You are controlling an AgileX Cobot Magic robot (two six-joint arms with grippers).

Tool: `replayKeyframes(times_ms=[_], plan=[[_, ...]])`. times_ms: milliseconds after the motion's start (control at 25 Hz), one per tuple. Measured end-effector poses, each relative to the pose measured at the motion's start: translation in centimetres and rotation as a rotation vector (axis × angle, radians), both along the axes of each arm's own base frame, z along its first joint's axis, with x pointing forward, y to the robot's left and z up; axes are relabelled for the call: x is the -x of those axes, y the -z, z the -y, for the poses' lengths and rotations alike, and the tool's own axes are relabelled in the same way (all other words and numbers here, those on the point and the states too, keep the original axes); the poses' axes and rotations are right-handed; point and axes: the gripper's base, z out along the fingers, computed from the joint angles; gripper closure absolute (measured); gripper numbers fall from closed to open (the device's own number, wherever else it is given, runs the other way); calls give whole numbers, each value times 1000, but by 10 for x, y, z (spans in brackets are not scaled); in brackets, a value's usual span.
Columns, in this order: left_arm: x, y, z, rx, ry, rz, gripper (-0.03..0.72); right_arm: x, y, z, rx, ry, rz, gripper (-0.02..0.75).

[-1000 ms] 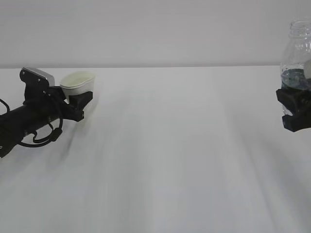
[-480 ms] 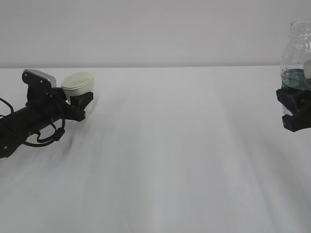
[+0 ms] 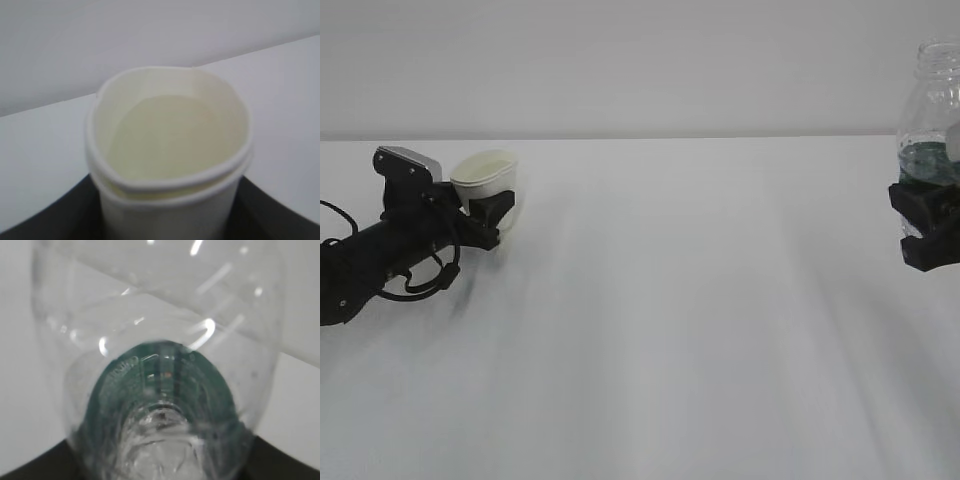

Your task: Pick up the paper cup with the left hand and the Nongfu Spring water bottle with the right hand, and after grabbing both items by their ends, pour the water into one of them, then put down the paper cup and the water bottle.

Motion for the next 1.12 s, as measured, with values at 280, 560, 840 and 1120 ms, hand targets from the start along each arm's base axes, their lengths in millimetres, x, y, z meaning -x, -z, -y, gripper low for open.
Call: replayKeyframes(times_ms=[280,560,840,1120], plan=[[0,5,-1,4,-13,-12,269,0,0,0,0,0,0,380],[0,5,-1,5,-16,-13,269,0,0,0,0,0,0,380],[0,5,-1,5,-18,-13,269,0,0,0,-1,0,0,380],[0,5,-1,5,-18,-13,248,0,0,0,-2,1,0,380]])
